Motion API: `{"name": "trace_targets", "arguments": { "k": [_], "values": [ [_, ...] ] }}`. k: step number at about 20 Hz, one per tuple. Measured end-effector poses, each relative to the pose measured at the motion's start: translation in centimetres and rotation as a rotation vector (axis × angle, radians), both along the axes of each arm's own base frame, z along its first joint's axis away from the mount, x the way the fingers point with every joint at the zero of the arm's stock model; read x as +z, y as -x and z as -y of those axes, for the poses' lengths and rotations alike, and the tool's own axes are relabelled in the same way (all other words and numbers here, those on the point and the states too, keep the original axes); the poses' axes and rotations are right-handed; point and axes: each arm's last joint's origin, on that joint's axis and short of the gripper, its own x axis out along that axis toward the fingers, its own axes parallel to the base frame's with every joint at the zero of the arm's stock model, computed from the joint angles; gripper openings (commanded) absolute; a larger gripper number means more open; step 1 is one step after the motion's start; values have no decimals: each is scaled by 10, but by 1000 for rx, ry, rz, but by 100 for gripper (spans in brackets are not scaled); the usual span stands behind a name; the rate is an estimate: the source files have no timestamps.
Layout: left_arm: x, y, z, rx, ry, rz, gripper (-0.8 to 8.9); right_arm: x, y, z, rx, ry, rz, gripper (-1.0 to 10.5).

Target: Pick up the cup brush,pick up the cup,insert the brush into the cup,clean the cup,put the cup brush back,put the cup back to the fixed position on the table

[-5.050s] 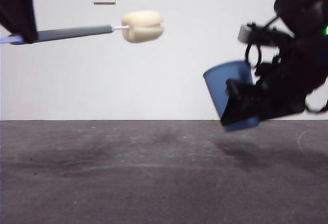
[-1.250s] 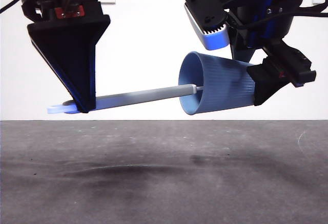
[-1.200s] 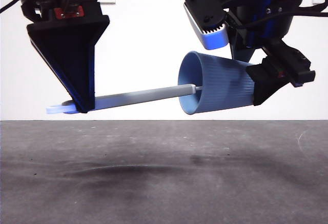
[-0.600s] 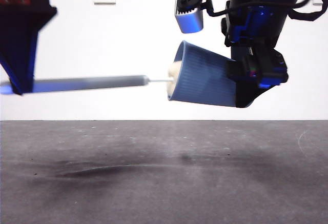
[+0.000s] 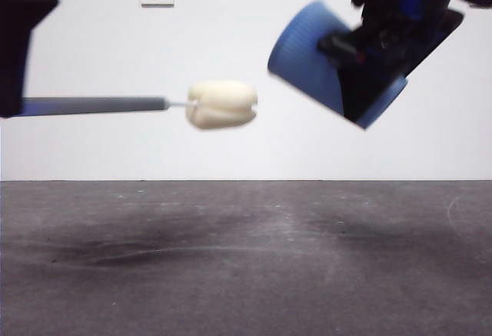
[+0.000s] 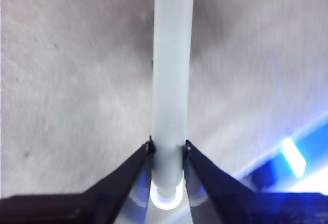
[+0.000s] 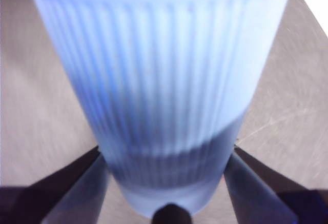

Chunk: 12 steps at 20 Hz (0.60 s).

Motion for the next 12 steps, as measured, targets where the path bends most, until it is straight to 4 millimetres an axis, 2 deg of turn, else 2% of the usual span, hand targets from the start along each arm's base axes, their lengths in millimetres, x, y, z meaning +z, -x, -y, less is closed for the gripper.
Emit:
{"name": "trace_targets", "arguments": {
  "k": [4,7,12],
  "values": [
    [5,-10,9,83,155,93,-9,22,12,12,-84,-262,16,-12],
    [2,-21,5,178,203,116,-9,41,24,25,-103,-385,49,-12],
    [-43,-38,-12,387,316,93,-9,72,50,56,-98,-547,149,-12]
  ]
}}
